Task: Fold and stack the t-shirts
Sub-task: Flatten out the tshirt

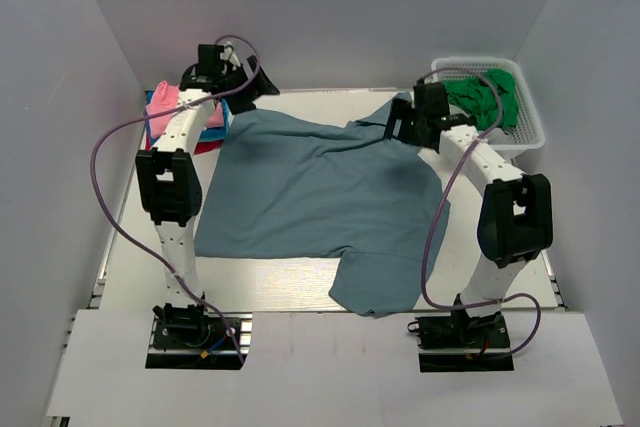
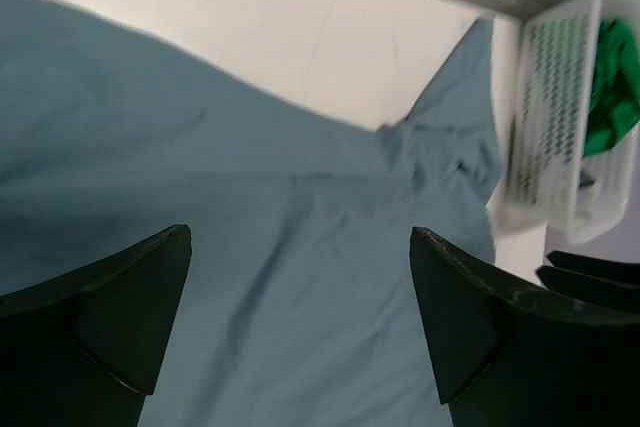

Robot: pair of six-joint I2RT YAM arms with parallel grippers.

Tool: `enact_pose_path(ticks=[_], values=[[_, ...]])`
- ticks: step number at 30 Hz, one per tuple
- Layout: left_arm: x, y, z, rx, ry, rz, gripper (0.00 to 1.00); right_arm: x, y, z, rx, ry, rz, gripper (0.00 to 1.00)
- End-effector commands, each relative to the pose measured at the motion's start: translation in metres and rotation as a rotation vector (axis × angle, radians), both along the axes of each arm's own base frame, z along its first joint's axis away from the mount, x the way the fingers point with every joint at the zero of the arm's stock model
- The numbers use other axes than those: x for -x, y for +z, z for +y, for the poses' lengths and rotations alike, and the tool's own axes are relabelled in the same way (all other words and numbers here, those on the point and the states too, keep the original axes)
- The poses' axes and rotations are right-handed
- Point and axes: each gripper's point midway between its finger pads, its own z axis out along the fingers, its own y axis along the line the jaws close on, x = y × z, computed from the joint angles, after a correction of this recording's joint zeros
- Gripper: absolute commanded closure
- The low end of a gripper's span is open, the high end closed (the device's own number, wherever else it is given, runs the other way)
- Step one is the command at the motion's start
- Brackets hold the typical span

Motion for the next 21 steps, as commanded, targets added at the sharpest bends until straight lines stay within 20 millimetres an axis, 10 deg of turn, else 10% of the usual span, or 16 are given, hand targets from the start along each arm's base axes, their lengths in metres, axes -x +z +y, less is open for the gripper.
enact_pose_path(ticks=[1,10,16,21], values=[[0.044,-0.015,-0.009,-0.086,-0.075,0.089,0.0,0.038,-0.021,0.017,-0.074,0.11,0.106,0.1],[0.152,-0.119,0.01,-0.185,-0.01,0.435,0.0,0.124,-0.104,-0.001,-0.002,0.172,0.363,0.1],[0.214,-0.155,0.04,-0.247,0.105,0.614,0.0,0.184,-0.132,0.018,-0.004,0.348,0.478,0.1],[0.229,-0.161,0.071,-0.377,0.222,0.68,0.0,0.245,-0.132,0.052,-0.114,0.635,0.565,0.1]])
